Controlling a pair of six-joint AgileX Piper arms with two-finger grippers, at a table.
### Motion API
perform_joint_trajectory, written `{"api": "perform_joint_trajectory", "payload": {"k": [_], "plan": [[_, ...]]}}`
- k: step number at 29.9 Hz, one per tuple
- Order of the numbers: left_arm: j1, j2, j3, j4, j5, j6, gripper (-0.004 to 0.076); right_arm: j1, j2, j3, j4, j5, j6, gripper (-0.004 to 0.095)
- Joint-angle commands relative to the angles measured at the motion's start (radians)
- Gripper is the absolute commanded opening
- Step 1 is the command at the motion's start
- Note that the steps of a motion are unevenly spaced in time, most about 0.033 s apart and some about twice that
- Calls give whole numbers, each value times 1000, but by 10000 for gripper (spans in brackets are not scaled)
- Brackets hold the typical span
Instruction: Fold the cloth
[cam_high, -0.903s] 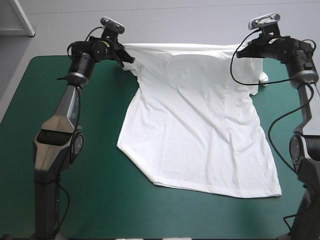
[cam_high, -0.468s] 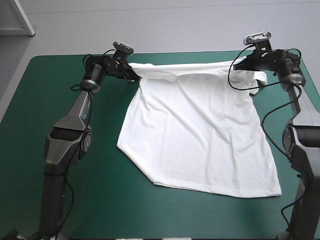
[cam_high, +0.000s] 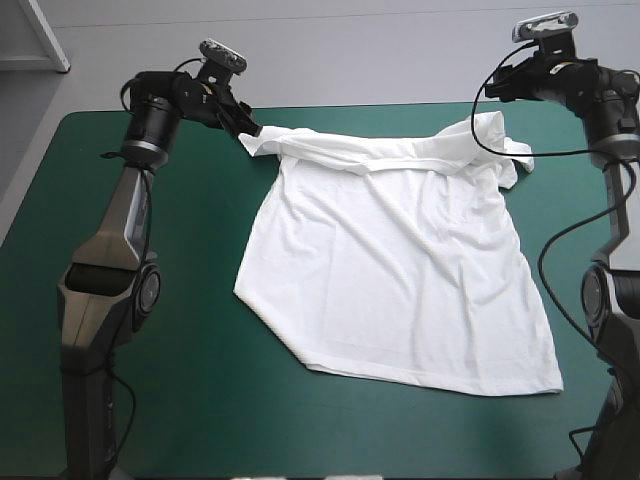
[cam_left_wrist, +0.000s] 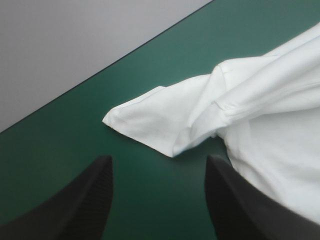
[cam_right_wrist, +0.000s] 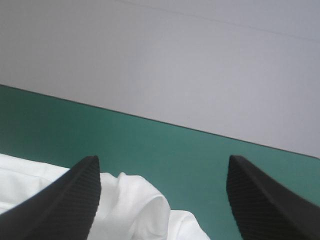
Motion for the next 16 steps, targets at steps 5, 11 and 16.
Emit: {"api": "perform_joint_trajectory", "payload": {"k": [5,11,16], "plan": [[-1,-213,-14,-53,231,-66,356,-8,-276,-44,31,203,90,559],[-3,-348,173,-171,231,-54,326,-8,-383,-19,155,377,81,429],[-3,-471,454,-157,227,-26,326,-8,-447,46,200,502,107,402]]}}
